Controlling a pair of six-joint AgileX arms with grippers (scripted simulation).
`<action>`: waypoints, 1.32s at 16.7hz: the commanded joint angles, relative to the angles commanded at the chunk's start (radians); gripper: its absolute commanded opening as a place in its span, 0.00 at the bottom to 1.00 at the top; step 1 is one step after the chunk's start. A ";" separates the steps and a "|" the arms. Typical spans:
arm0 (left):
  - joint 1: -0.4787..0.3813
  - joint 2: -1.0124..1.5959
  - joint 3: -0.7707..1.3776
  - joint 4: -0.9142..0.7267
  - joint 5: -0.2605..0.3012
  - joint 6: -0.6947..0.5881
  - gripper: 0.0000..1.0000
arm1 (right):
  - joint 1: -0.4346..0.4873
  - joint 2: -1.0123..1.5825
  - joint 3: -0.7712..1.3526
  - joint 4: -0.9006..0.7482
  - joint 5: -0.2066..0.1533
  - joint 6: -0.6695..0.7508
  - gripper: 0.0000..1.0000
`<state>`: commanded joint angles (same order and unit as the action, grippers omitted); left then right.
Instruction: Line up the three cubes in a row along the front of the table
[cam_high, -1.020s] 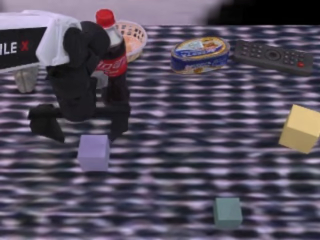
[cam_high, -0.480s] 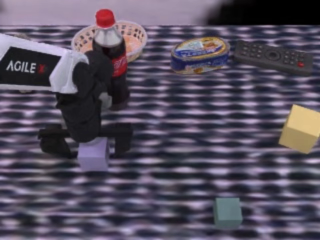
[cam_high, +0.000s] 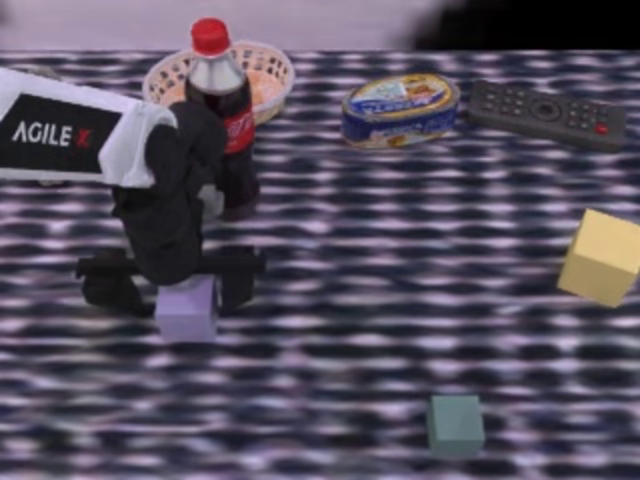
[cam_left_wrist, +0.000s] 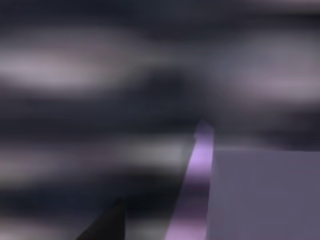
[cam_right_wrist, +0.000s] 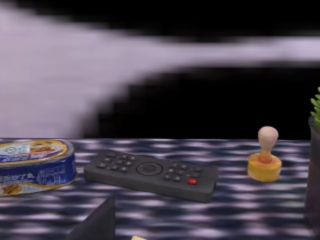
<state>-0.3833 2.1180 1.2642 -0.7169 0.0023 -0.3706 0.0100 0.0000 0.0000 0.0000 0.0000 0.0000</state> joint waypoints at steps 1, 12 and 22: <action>0.000 0.000 0.000 0.000 0.000 0.000 0.47 | 0.000 0.000 0.000 0.000 0.000 0.000 1.00; 0.000 0.000 0.000 0.000 0.000 0.000 0.00 | 0.000 0.000 0.000 0.000 0.000 0.000 1.00; 0.014 -0.090 0.087 -0.169 -0.008 0.001 0.00 | 0.000 0.000 0.000 0.000 0.000 0.000 1.00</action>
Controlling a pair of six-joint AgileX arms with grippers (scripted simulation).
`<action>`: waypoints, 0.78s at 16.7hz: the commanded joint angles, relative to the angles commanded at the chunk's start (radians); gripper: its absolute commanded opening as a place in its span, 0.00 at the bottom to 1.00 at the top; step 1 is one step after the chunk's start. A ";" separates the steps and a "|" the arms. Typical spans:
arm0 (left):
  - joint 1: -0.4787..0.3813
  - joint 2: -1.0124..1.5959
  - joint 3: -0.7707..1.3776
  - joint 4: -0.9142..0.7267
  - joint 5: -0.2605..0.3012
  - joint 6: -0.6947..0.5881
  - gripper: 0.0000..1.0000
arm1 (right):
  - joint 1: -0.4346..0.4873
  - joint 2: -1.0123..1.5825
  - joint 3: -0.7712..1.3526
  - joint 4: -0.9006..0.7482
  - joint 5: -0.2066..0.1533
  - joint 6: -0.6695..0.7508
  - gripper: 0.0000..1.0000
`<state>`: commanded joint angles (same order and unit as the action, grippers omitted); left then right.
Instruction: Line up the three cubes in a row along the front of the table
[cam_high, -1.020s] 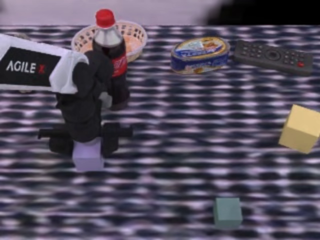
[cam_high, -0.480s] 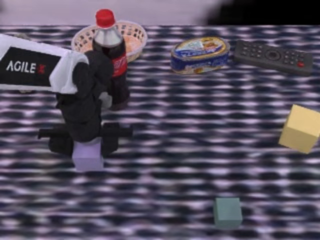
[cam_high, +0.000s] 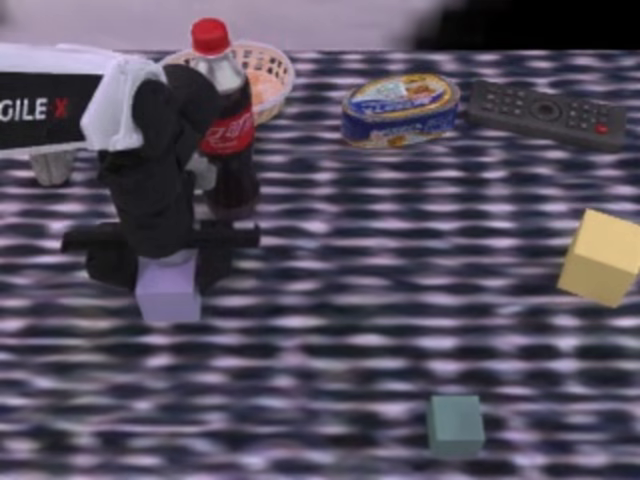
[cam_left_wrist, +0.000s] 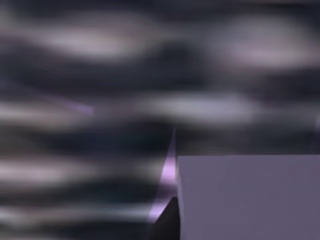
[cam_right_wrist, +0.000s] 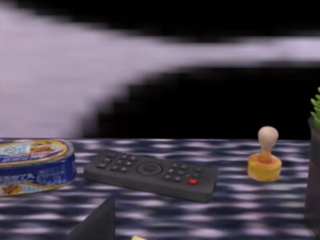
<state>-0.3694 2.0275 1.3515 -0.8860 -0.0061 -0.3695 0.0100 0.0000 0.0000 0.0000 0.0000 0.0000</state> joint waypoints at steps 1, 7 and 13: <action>0.002 -0.017 0.018 -0.038 0.000 0.000 0.00 | 0.000 0.000 0.000 0.000 0.000 0.000 1.00; 0.001 -0.048 0.048 -0.089 0.000 0.003 0.00 | 0.000 0.000 0.000 0.000 0.000 0.000 1.00; -0.167 -0.023 0.099 -0.129 -0.003 -0.165 0.00 | 0.000 0.000 0.000 0.000 0.000 0.000 1.00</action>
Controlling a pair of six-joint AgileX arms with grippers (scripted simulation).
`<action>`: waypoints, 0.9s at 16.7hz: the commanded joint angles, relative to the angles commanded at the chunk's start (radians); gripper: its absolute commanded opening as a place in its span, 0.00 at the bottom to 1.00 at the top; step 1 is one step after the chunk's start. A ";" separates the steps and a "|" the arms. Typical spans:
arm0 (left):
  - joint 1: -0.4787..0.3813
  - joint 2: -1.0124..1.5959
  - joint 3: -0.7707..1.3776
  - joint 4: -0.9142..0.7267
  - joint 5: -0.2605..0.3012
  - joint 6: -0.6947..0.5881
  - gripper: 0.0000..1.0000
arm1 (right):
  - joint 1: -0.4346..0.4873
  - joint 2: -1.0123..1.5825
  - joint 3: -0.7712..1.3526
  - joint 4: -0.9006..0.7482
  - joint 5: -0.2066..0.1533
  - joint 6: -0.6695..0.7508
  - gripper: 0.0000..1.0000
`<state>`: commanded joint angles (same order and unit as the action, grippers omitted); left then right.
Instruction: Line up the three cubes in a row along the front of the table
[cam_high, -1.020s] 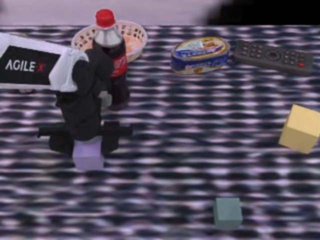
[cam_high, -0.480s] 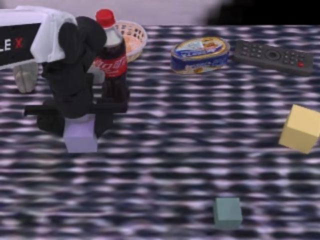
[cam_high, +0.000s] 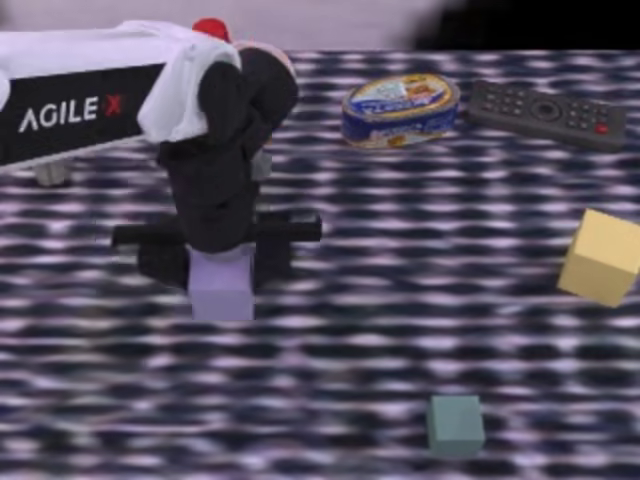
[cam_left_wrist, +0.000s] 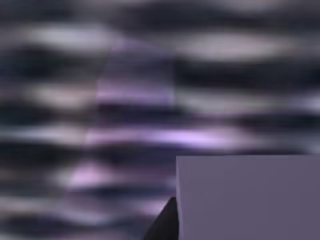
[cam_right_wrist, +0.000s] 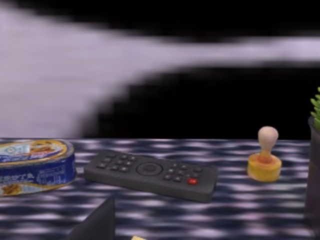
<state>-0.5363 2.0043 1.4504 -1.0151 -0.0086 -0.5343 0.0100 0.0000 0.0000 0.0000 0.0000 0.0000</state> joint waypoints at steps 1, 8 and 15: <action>-0.059 0.004 0.012 -0.011 0.000 -0.057 0.00 | 0.000 0.000 0.000 0.000 0.000 0.000 1.00; -0.394 0.005 0.077 -0.064 -0.003 -0.379 0.00 | 0.000 0.000 0.000 0.000 0.000 0.000 1.00; -0.402 0.011 0.064 -0.046 -0.003 -0.388 0.00 | 0.000 0.000 0.000 0.000 0.000 0.000 1.00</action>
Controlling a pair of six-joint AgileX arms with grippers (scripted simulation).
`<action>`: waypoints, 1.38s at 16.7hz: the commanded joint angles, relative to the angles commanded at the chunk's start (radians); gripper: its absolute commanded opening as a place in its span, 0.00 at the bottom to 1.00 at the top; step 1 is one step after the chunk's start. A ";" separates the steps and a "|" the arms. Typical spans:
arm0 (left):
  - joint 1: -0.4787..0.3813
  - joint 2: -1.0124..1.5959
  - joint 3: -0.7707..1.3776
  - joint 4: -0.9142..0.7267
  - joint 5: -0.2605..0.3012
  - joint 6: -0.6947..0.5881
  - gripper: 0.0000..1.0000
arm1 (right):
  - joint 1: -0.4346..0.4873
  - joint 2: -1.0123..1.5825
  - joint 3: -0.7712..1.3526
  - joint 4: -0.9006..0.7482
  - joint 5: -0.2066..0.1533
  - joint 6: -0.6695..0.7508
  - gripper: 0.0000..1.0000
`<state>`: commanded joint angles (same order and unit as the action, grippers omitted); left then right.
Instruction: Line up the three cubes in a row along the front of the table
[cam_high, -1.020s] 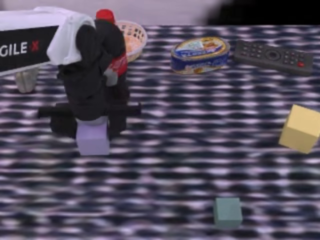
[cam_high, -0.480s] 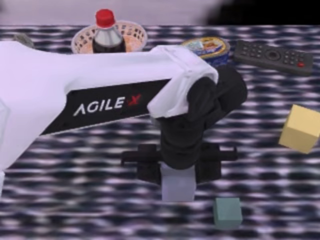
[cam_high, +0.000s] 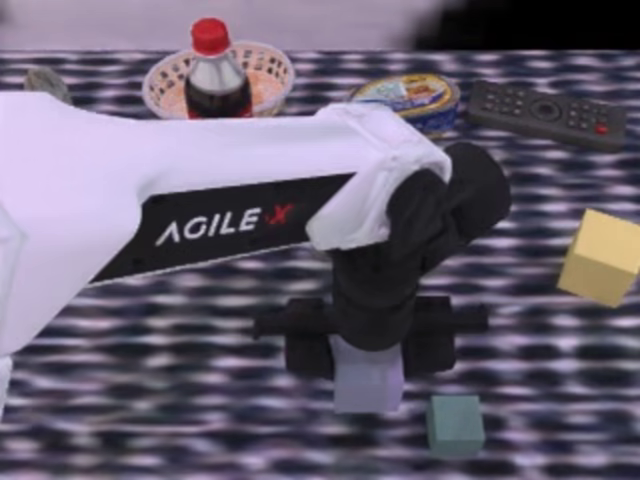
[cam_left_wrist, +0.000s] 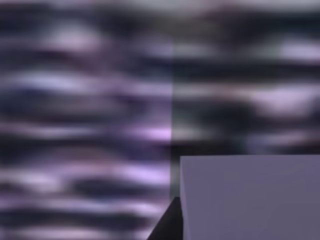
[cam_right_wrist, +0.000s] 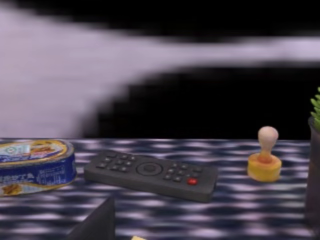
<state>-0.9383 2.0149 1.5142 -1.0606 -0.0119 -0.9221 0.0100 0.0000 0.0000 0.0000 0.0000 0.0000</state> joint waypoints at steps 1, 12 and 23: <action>0.000 0.007 -0.015 0.023 0.000 0.000 0.00 | 0.000 0.000 0.000 0.000 0.000 0.000 1.00; -0.007 0.081 -0.146 0.231 0.000 -0.005 0.00 | 0.000 0.000 0.000 0.000 0.000 0.000 1.00; -0.007 0.081 -0.146 0.231 0.000 -0.005 0.83 | 0.000 0.000 0.000 0.000 0.000 0.000 1.00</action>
<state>-0.9449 2.0962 1.3680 -0.8292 -0.0116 -0.9267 0.0100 0.0000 0.0000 0.0000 0.0000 0.0000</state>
